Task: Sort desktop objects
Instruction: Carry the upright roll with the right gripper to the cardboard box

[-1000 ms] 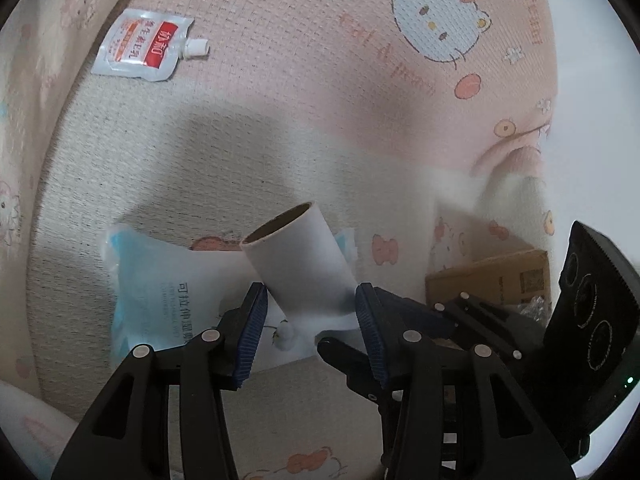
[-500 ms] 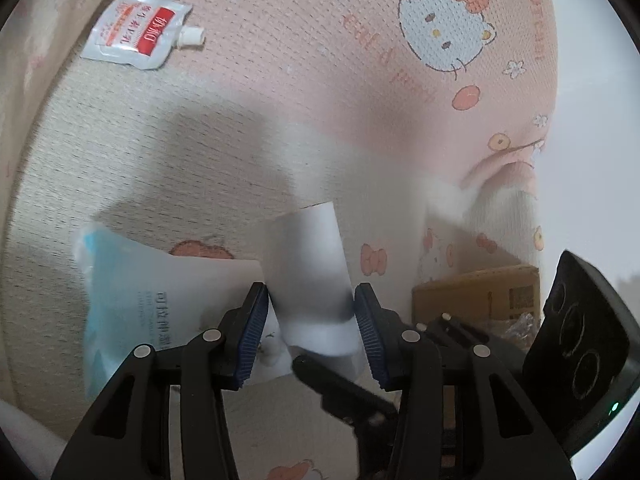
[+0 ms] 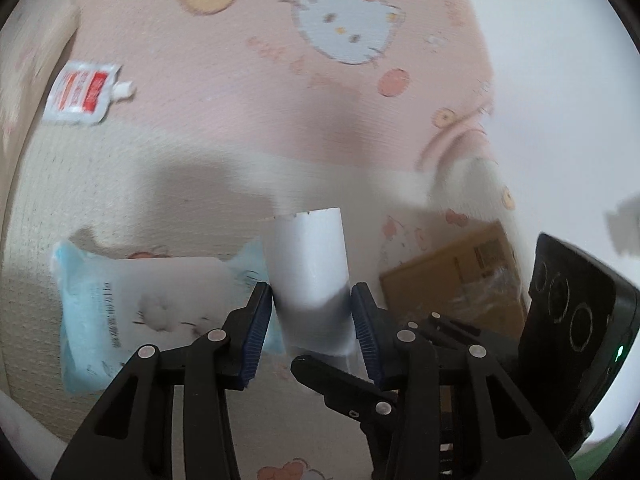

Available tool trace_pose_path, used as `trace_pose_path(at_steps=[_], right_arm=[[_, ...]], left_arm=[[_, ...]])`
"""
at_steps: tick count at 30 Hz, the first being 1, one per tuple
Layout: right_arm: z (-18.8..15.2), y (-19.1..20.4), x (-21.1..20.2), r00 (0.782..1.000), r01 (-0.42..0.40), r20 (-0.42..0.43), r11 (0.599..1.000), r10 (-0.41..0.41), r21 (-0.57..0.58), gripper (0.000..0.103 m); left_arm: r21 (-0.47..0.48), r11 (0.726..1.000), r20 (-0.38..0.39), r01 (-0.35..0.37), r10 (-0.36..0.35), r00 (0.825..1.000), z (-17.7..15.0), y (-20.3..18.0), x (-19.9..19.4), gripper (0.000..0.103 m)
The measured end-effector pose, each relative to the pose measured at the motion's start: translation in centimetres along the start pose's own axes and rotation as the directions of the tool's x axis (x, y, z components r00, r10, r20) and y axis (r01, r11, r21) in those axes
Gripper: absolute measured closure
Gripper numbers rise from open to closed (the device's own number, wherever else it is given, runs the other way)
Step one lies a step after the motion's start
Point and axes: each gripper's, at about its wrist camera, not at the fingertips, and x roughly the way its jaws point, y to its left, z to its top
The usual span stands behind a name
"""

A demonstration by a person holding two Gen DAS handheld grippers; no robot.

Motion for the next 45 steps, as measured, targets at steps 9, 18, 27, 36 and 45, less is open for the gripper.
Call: trace_pose_path(at_steps=[9, 18, 27, 36, 45], right_arm=[[-3.1, -0.7, -3.5, 0.997, 0.060, 0.055, 0.998, -0.061, 0.022, 0.060], [-3.6, -2.9, -10.1, 0.971, 0.137, 0.191, 0.989, -0.145, 0.054, 0.060], [-3.4, -5.7, -15.4, 0.930, 0.210, 0.285, 0.972, -0.231, 0.102, 0.060], [-4.4, -9.0, -19.8, 0.899, 0.267, 0.316, 0.951, -0.305, 0.158, 0.060], [-5.2, -13.4, -22.1, 0.899, 0.278, 0.283, 0.935, -0.333, 0.219, 0.060]], left_arm=[[0.176, 0.984, 0.031, -0.006, 0.000, 1.000, -2.7, -5.8, -0.3, 0.058], [0.224, 0.973, 0.079, 0.055, -0.074, 0.994, -1.3, -12.1, -1.2, 0.058], [0.280, 0.954, 0.054, 0.108, -0.128, 0.990, 0.3, -17.9, 0.0, 0.059], [0.333, 0.932, 0.017, 0.140, -0.154, 0.988, 1.2, -24.0, 1.8, 0.059], [0.343, 0.935, -0.050, 0.087, -0.074, 0.996, 2.2, -29.0, 5.1, 0.059]])
